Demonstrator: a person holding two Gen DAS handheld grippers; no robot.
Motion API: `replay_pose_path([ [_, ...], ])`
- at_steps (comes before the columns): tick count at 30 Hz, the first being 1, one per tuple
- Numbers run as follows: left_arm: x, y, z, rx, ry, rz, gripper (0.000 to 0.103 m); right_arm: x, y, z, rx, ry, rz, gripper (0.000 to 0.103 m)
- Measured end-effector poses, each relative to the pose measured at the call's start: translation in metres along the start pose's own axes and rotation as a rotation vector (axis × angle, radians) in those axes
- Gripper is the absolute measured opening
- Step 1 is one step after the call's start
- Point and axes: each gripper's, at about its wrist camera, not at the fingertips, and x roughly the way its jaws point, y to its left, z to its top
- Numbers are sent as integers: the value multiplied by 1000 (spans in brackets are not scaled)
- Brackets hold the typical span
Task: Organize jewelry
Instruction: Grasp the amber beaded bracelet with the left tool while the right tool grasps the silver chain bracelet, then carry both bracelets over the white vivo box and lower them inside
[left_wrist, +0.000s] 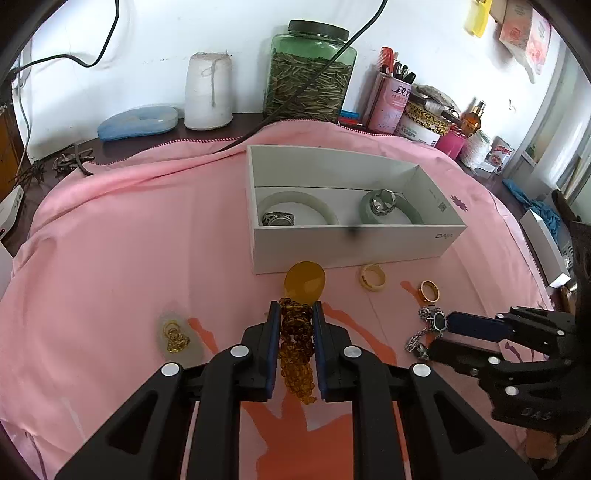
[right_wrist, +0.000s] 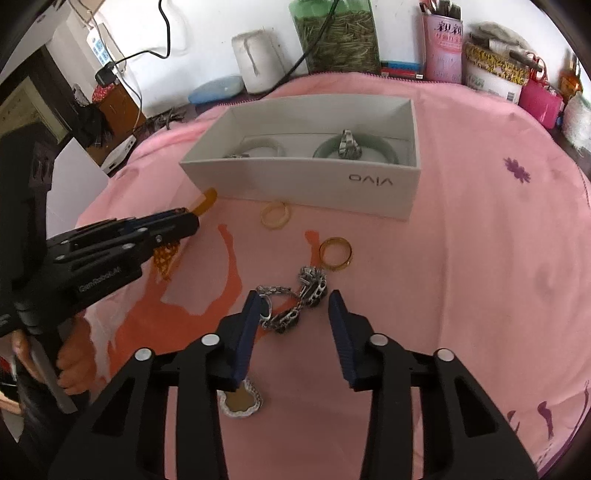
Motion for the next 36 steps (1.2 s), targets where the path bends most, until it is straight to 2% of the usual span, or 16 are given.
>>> replay_pose_path([
  [2, 0, -1, 0, 3, -1, -1, 17, 1, 1, -1, -15, -27, -32, 8],
  [9, -1, -3, -1, 8, -6, -4, 17, -18, -9, 4, 37, -124, 28, 8],
  [14, -3, -3, -1, 8, -14, -7, 17, -29, -12, 8, 51, -150, 51, 8],
  [25, -15, -5, 1, 3, -50, -15, 17, -57, -19, 12, 78, -249, 53, 8],
  [36, -20, -10, 0, 18, -75, -11, 17, -71, -28, 14, 109, -296, 60, 8],
])
